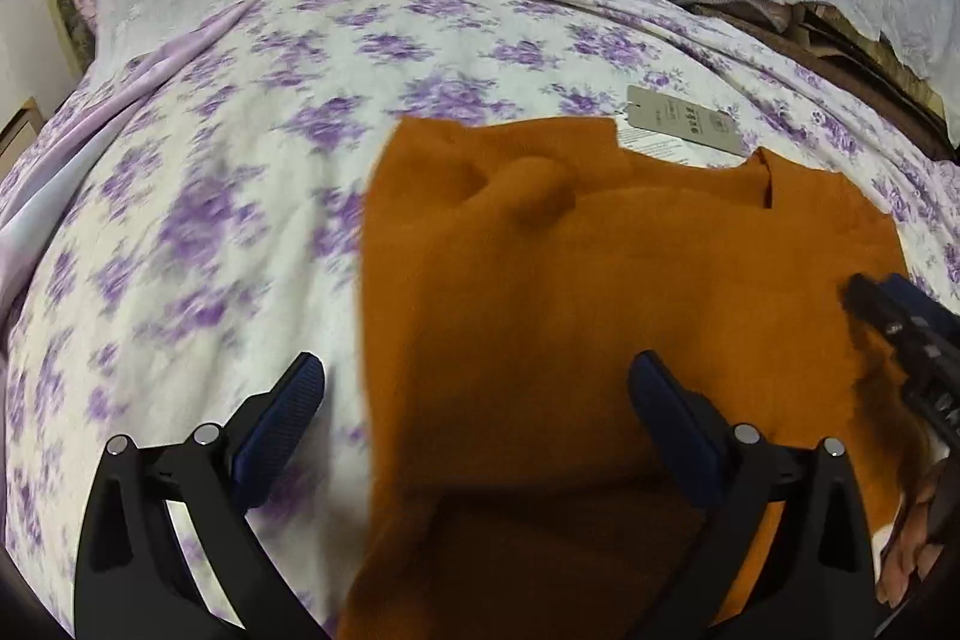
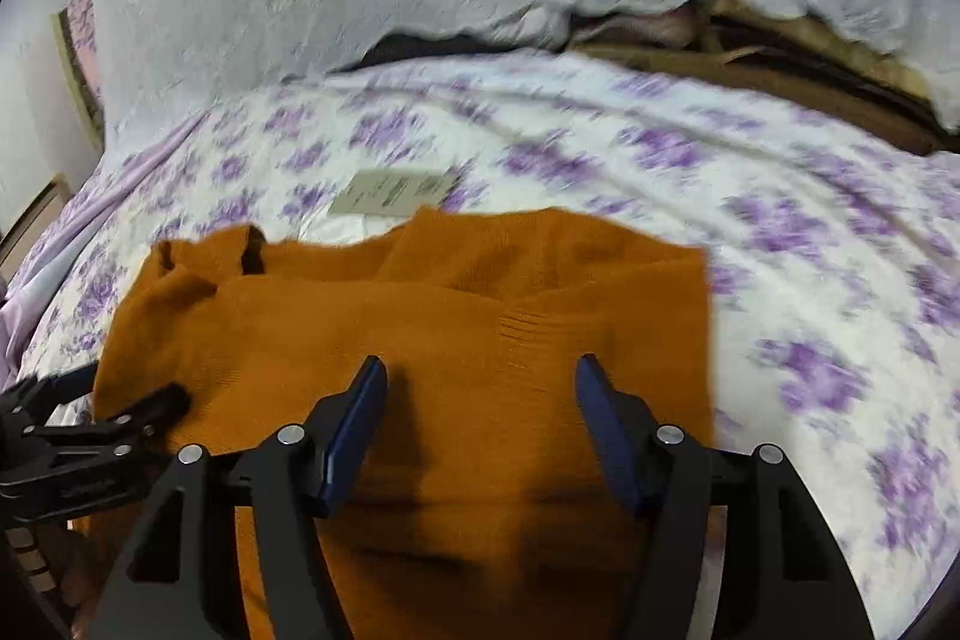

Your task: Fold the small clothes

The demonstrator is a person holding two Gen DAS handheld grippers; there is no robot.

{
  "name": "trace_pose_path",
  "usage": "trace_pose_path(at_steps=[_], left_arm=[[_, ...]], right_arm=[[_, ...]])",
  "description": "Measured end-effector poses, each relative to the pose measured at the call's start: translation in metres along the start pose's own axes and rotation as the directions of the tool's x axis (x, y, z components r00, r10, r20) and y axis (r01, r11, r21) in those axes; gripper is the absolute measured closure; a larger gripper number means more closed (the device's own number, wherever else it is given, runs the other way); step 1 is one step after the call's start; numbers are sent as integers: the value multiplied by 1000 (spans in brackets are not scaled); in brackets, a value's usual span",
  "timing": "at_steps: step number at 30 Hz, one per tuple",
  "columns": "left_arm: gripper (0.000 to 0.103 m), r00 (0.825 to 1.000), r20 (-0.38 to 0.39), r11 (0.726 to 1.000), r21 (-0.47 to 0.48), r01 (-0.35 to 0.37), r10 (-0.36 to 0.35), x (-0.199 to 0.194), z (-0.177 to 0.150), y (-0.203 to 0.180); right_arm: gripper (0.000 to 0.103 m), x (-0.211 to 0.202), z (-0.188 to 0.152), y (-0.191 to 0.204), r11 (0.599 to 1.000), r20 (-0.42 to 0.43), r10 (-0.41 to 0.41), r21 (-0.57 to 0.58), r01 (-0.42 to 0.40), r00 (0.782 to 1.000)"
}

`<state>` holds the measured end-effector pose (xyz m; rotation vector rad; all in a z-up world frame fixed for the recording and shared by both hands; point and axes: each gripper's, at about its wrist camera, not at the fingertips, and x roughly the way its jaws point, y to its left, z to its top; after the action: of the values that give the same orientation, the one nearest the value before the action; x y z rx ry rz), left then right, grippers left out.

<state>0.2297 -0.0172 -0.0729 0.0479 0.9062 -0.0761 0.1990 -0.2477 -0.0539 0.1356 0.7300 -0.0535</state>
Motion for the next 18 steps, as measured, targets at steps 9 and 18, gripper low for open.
trace_pose_path(at_steps=[9, 18], left_arm=[[4, 1000, -20, 999, 48, -4, 5, -27, -43, 8], [4, 990, -46, 989, -59, 134, -137, -56, -81, 45]], right_arm=[[26, -30, -37, -2, 1000, -64, -1, -19, 0, 998], [26, -78, -71, -29, 988, -9, 84, 134, -82, 996]])
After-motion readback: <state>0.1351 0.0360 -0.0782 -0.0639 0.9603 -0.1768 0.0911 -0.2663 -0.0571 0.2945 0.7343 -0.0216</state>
